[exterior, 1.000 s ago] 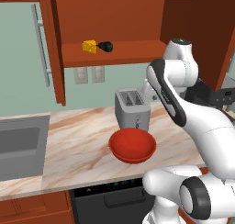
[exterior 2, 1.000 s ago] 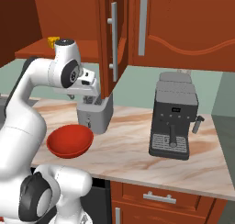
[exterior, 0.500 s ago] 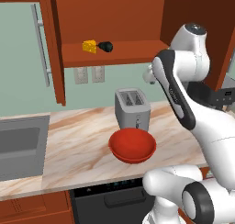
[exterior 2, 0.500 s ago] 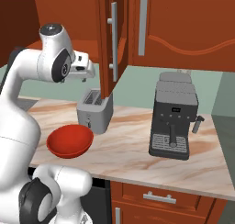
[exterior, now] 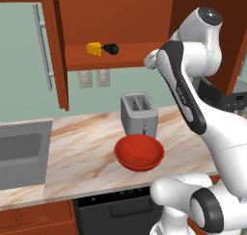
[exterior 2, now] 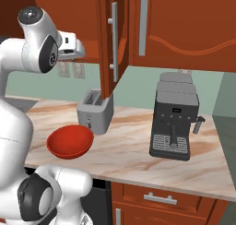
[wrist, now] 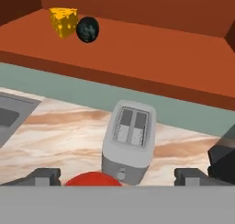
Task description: Pick the eggplant from the cabinet and place it in the bowl. Then pick the bowl and place it in the sink. Then turn on the sink facuet.
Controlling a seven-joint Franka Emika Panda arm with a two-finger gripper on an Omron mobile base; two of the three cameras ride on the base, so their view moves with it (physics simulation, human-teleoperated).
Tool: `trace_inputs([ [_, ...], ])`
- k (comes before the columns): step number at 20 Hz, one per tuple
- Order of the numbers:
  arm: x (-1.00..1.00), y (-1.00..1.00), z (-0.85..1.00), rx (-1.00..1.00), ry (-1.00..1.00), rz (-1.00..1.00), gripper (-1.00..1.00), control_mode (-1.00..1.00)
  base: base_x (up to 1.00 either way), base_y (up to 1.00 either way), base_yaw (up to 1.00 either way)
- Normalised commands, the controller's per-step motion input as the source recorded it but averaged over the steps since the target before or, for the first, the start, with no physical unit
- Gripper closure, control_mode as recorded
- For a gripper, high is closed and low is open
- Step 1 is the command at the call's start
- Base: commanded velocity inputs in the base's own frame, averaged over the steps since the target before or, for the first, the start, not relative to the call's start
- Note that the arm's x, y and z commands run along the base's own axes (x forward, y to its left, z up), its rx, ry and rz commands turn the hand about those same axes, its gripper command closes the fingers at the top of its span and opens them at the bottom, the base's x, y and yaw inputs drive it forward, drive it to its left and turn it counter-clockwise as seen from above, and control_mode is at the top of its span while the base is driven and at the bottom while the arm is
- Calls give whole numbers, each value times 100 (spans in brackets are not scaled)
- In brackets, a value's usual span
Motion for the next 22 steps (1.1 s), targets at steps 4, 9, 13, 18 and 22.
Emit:
trace_inputs([
  [4, 64, 68, 34, 0, -7, 0, -100, -100, 0, 0, 0],
  [9, 72, 38, 1, 0, -9, 0, -100, -100, 0, 0, 0],
  [13, 63, 2, 0, 4, -11, 4, -100, -100, 0, 0, 0],
  [18, 66, 9, 0, 3, -6, 9, -100, -100, 0, 0, 0],
  [22, 61, 20, 0, 3, -1, 14, -100, -100, 0, 0, 0],
])
